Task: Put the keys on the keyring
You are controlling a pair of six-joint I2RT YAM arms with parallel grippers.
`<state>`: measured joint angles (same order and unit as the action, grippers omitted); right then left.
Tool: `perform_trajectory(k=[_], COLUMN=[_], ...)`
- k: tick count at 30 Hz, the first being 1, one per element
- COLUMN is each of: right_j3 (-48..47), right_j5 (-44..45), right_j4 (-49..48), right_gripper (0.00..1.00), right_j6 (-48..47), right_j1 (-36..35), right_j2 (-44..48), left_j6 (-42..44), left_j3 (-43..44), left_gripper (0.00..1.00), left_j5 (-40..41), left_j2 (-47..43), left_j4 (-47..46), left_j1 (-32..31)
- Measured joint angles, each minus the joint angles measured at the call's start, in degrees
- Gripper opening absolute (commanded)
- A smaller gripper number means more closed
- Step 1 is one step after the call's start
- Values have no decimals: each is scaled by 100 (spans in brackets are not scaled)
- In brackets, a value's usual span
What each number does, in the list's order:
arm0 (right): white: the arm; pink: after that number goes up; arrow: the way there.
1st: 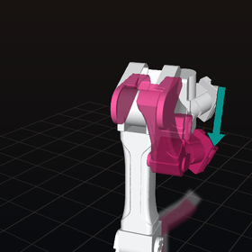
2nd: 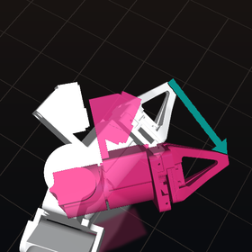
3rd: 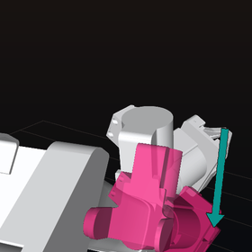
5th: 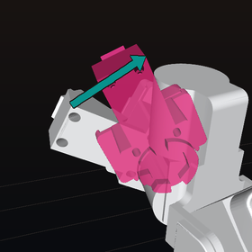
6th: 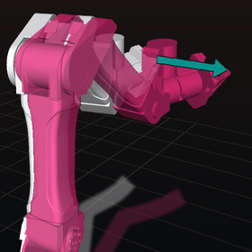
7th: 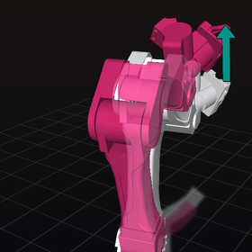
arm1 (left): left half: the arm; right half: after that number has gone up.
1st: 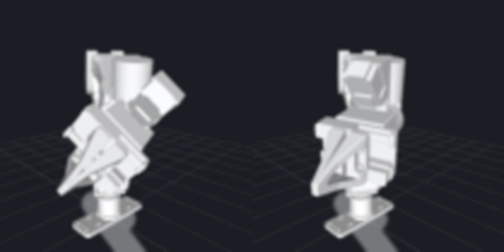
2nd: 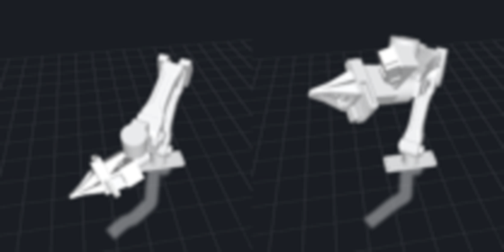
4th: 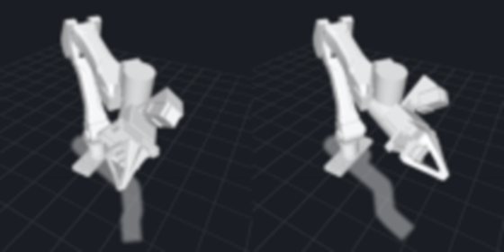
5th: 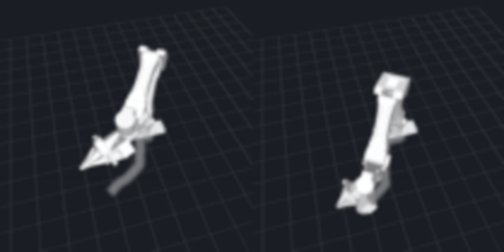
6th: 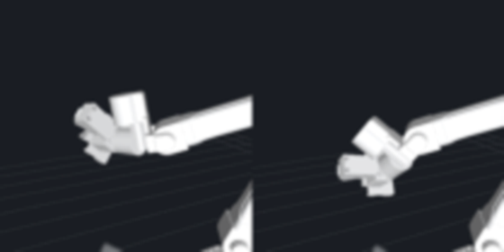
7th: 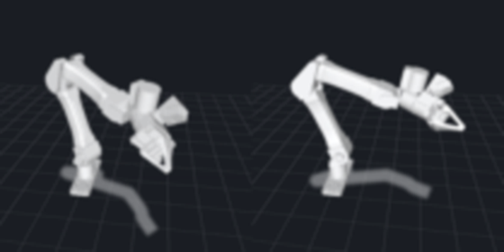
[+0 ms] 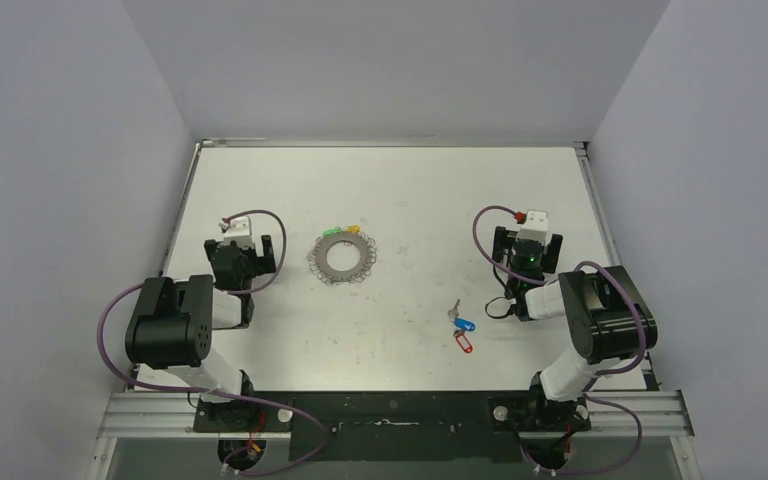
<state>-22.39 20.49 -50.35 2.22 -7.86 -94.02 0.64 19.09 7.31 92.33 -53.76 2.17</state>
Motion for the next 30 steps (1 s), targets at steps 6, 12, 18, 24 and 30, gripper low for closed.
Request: perform_trajectory(k=[6,12,18,24,30], right_j3=[0,0,-407,-3464,-4247], right_j5=[0,0,245,592,728], right_j4=[0,2,1235,4699,6400], right_gripper=[100,100,100,100,100], right_j6=[0,0,13,1204,1888], right_j1=[0,0,-129,-402,-673], right_j2=[0,0,317,553,1193], left_j6=[0,-26,-308,-1655,-2774], left_j3=[2,20,535,2378,3001], left_gripper=[97,97,97,97,95], left_j5=[-33,-55,-203,-713,-1740], left_j2=[0,0,-1049,-2315,-2212], left_j4=[7,44,1985,4557,5930], left_j1=[39,59,61,66,-129])
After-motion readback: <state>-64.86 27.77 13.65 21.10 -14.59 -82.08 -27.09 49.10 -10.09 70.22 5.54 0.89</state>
